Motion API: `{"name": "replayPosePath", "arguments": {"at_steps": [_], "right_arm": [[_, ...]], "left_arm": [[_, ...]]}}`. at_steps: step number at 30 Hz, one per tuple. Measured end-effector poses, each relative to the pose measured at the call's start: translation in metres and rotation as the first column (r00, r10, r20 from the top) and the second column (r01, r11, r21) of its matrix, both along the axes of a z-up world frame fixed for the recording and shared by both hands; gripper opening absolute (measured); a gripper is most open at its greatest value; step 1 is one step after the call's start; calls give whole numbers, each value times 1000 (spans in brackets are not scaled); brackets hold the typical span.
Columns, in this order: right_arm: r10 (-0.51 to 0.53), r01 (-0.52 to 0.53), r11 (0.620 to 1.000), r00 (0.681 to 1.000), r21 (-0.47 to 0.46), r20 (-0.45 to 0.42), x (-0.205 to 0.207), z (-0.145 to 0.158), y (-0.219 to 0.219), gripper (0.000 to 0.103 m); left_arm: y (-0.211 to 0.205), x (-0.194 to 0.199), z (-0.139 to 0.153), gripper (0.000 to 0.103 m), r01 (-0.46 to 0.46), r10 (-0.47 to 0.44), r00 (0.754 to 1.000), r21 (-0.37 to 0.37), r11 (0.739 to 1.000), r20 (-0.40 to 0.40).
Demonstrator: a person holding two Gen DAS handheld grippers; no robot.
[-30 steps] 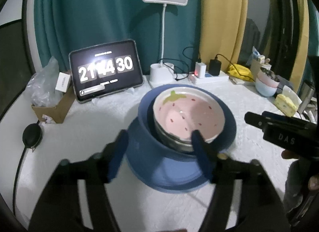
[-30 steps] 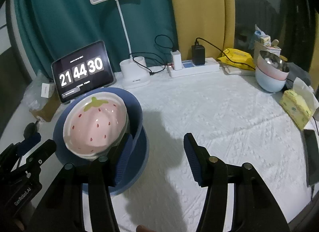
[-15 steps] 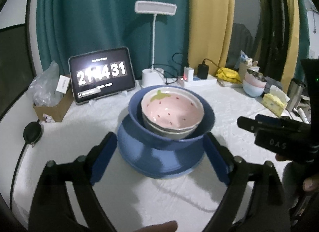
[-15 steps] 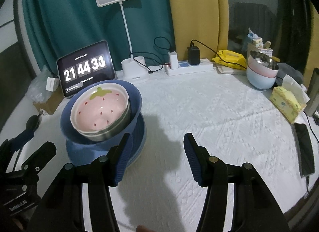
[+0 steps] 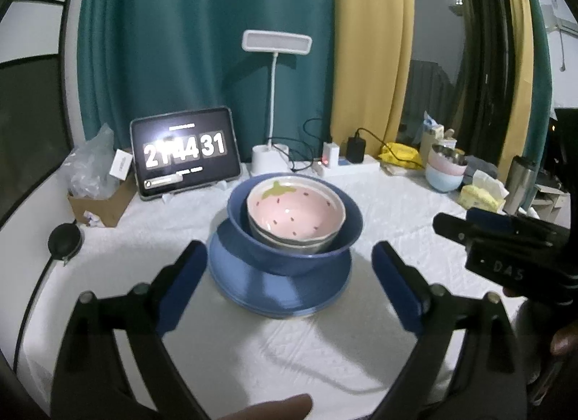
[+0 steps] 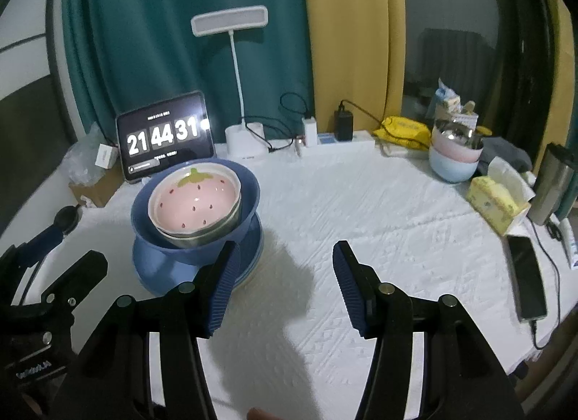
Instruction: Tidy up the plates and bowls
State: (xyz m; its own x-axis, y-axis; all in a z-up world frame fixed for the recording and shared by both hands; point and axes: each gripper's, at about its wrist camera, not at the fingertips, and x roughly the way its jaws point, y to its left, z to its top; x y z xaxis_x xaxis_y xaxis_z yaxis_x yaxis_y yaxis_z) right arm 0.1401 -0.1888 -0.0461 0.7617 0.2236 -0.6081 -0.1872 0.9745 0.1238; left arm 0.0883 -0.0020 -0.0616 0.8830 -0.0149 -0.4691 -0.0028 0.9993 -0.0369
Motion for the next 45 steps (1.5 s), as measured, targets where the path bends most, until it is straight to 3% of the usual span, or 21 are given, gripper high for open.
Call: {"name": "replayPosePath", "arguments": {"at_steps": [31,45], "right_arm": [[-40,39,999,983,6,178,-53,67,-25,57],[-36,29,999,968,31,248,-78,97,-33,58]], "left_arm": [[-11,-44,75,94,-8,4,989,29,1000,146],[-12,-57,98,94,-9,6,986,19,1000,167]]}}
